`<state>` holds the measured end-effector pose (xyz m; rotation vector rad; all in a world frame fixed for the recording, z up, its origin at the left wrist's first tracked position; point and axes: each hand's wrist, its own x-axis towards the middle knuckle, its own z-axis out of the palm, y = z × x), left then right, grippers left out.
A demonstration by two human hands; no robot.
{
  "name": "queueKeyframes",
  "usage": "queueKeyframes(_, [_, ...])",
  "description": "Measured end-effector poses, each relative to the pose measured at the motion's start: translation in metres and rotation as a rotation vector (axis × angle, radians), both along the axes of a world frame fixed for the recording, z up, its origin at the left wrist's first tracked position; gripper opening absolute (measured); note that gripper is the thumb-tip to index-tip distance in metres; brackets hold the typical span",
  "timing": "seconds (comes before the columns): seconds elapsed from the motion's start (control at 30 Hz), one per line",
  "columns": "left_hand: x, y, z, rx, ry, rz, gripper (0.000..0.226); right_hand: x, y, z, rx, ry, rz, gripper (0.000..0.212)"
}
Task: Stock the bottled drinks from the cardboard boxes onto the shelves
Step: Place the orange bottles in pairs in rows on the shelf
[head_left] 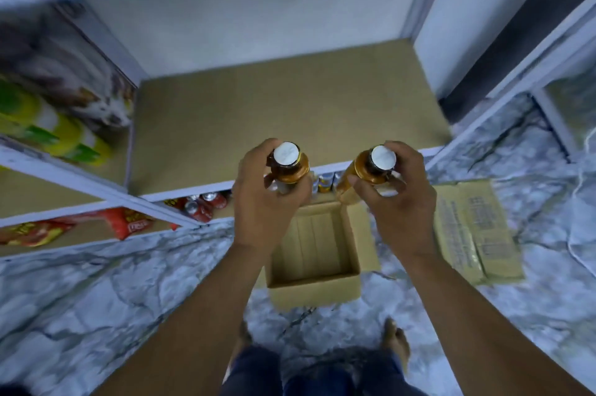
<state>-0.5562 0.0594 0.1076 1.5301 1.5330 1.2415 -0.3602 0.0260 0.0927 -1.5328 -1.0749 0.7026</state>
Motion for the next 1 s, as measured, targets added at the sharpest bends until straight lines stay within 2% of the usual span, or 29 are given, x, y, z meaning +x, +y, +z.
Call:
queueKeyframes(0.2, [0.01, -0.005, 0.145, 0.068, -0.02, -0.033, 0.057, 0.001, -0.002, 0.141, 0.125, -0.057, -0.01, 0.063])
queueKeyframes(0.37, [0.022, -0.008, 0.229, 0.167, -0.01, -0.015, 0.059, 0.009, 0.007, 0.233, 0.269, -0.102, 0.009, 0.065])
queueKeyframes(0.53, [0.042, 0.003, 0.297, 0.268, 0.048, 0.027, 0.064, 0.035, 0.027, 0.305, 0.318, -0.141, 0.078, 0.064])
queueKeyframes(0.77, [0.063, 0.038, 0.352, 0.255, 0.033, 0.079, 0.068, 0.061, 0.071, 0.366, 0.353, -0.168, 0.2, 0.063])
queueKeyframes(1.0, [0.067, 0.09, 0.349, 0.243, 0.13, 0.072, 0.068, 0.059, 0.126, 0.366, 0.304, -0.174, 0.192, 0.065])
